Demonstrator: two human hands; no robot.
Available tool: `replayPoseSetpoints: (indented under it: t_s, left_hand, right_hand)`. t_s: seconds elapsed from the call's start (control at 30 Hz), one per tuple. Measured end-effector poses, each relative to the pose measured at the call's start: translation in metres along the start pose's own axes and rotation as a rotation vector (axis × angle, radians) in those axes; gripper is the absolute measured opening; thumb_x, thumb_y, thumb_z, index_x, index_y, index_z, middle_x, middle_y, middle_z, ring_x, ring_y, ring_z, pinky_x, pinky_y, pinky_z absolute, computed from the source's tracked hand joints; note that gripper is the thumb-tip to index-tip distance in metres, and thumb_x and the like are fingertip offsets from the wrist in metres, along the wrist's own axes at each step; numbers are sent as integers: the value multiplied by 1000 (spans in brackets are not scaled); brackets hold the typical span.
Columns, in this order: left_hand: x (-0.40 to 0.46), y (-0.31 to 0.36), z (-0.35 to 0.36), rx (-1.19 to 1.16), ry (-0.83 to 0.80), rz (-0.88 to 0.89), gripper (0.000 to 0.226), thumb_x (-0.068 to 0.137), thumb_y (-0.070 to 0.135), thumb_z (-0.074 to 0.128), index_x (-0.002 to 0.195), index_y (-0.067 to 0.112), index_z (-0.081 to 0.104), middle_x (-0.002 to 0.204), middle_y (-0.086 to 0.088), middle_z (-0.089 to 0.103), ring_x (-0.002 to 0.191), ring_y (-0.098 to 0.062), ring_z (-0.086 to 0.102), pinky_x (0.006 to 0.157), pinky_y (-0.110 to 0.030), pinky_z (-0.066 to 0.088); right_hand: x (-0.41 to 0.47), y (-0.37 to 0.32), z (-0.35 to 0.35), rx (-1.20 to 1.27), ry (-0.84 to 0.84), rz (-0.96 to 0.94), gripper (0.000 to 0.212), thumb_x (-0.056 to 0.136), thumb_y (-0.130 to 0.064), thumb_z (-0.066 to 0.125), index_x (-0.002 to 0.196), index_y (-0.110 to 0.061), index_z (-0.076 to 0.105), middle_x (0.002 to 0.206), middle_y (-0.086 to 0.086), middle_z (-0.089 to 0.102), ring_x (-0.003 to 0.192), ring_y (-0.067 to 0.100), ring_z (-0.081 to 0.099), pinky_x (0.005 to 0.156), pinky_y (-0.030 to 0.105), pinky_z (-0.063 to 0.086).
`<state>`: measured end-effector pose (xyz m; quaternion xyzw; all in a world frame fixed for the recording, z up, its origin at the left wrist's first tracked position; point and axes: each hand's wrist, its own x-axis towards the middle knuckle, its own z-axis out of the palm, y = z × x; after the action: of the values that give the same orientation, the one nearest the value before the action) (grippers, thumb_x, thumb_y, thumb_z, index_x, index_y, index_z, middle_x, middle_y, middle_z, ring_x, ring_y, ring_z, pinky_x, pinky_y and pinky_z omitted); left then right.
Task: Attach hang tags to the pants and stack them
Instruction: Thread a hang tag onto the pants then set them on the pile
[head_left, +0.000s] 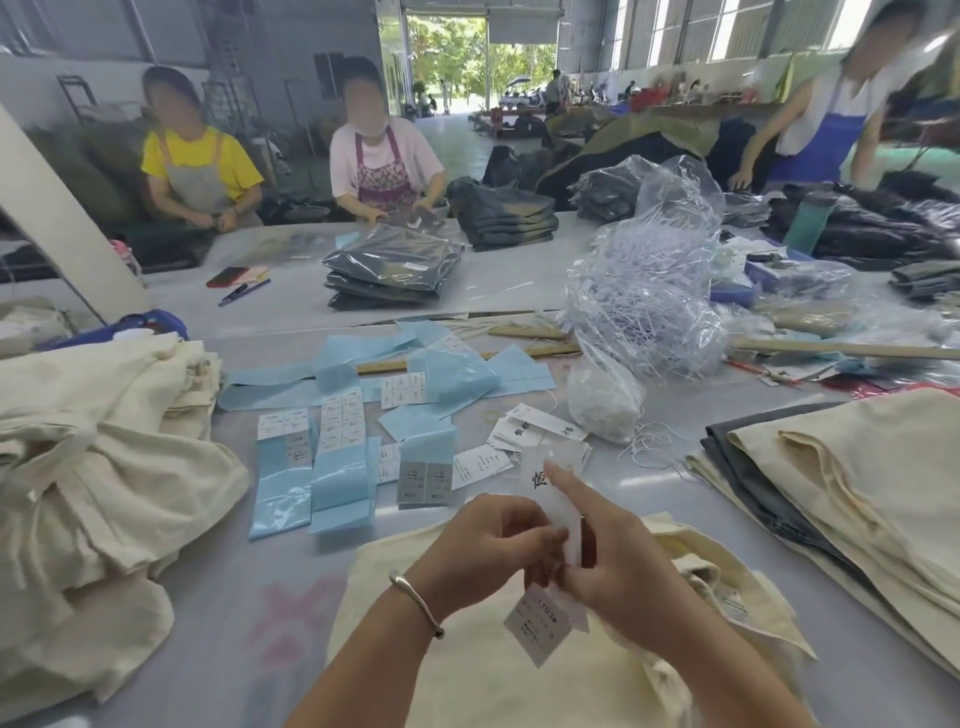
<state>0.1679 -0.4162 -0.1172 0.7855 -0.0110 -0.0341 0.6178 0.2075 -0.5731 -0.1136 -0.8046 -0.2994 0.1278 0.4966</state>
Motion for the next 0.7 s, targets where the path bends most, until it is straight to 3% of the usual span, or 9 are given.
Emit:
replayPoseSetpoints:
  t_s: [0.07, 0.13, 0.2, 0.33, 0.47, 0.6, 0.7]
  left_hand:
    - [-3, 1, -4, -76, 35, -27, 21, 83, 29, 58, 76, 10, 64, 61, -7, 63, 58, -17, 59, 64, -28, 43]
    - [-5, 4, -9, -196, 111, -44, 20, 82, 31, 58, 80, 11, 63, 61, -6, 60, 61, -17, 57, 64, -26, 42]
    - [-7, 9, -17, -320, 153, -36, 22, 82, 32, 58, 88, 11, 62, 66, -3, 58, 63, -15, 55, 63, -25, 42]
    - [-11, 19, -26, -320, 166, -2, 34, 78, 29, 68, 107, 14, 61, 80, 0, 64, 73, -11, 59, 63, -21, 46]
    - [-13, 22, -22, -212, 175, 23, 50, 64, 11, 76, 112, 19, 62, 82, 1, 63, 81, -14, 65, 71, -28, 54]
    - [-14, 22, -15, -111, 237, 20, 59, 59, 9, 73, 114, 27, 60, 87, -2, 63, 87, -15, 63, 80, -37, 57]
    - [-14, 22, -11, -109, 285, 9, 64, 58, 9, 73, 117, 28, 58, 88, -2, 63, 86, -12, 64, 83, -38, 58]
  right_hand:
    - [0, 2, -5, 89, 0, 60, 84, 76, 9, 65, 148, -23, 35, 68, -11, 63, 63, 1, 55, 61, 17, 47]
    - [1, 5, -9, 207, -11, 135, 88, 72, 18, 63, 147, -21, 37, 90, 7, 68, 77, 11, 60, 68, 27, 52]
    - [2, 8, -11, 357, -36, 197, 91, 65, 18, 64, 144, -17, 40, 105, 14, 67, 86, 15, 63, 69, 28, 53]
    - [2, 8, -11, 649, -133, 281, 93, 52, 10, 60, 140, -11, 42, 114, 25, 65, 93, 26, 63, 78, 38, 46]
    - [4, 8, -9, 706, -233, 236, 86, 53, 12, 58, 137, -3, 46, 113, 33, 60, 95, 33, 58, 82, 42, 39]
    - [6, 10, -9, 726, -272, 206, 82, 54, 13, 57, 134, -4, 49, 106, 29, 62, 93, 31, 59, 81, 43, 42]
    - [7, 9, -6, 750, -280, 190, 82, 55, 14, 57, 134, -5, 49, 113, 37, 57, 96, 33, 57, 84, 46, 41]
